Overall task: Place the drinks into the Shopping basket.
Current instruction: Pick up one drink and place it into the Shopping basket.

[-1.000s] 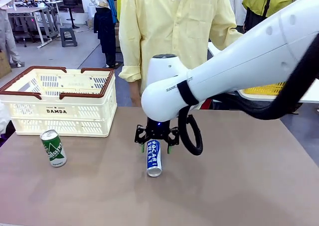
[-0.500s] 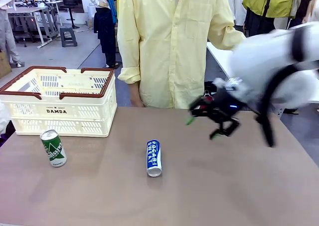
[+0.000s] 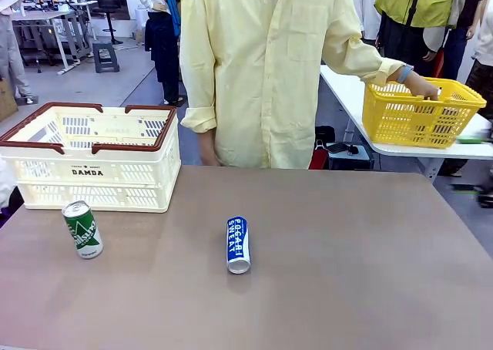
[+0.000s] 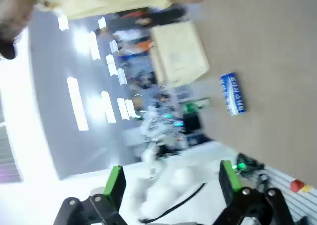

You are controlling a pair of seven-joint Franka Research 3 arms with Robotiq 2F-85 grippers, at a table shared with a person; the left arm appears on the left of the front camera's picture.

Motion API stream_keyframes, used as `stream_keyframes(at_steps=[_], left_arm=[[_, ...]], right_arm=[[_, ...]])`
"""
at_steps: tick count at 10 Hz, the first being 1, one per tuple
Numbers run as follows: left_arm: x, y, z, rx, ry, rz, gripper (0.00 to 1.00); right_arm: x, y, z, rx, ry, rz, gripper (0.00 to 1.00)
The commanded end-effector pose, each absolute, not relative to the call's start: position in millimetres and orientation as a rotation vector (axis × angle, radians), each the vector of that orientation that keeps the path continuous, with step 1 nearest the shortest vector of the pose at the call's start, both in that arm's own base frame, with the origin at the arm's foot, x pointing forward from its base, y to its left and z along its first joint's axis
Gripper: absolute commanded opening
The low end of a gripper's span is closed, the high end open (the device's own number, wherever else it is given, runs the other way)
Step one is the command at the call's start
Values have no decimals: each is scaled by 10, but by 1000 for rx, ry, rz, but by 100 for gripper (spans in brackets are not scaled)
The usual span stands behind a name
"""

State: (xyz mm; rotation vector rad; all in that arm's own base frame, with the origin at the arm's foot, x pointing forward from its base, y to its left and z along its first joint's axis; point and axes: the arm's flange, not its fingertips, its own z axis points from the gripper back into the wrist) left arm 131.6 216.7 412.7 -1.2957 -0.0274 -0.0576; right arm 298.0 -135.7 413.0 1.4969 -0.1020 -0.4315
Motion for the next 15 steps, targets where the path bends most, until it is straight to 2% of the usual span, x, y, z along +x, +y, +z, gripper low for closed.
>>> stream_keyframes(at_steps=[1,2,3,7,8,10,11,12,13,14,15], left_arm=[[1271,2179,4147,-1320,-33,-60,100],[1271,2179,4147,-1320,-33,-60,100],[1271,2179,4147,-1320,-33,-60,100],[1316,2166,4127,-1296,-27,-58,100],[1423,1992,4680,-1185,-27,-131,100],[1869,1197,5658,-988,171,-312,100],[2138,640,5958,-876,212,-292,100],[2404,-85,6081,-740,203,-174,100],[2583,-639,6073,-683,91,-73,100],[2697,-1306,6048,-683,-13,-64,100],[2731,-1824,5961,-632,-54,-100,100]], right_arm=[[2396,-1193,3540,1644,-160,-383,100],[2329,-1215,3440,1639,-217,-407,100],[2754,-1640,3956,1595,-139,-442,100],[2754,-1640,3956,1595,-139,-442,100],[2754,-1640,3956,1595,-139,-442,100],[2754,-1640,3956,1595,-139,-442,100],[2754,-1640,3956,1595,-139,-442,100],[2754,-1640,3956,1595,-139,-442,100],[2754,-1640,3956,1595,-139,-442,100],[2754,-1640,3956,1595,-139,-442,100],[2754,-1640,3956,1595,-139,-442,100]])
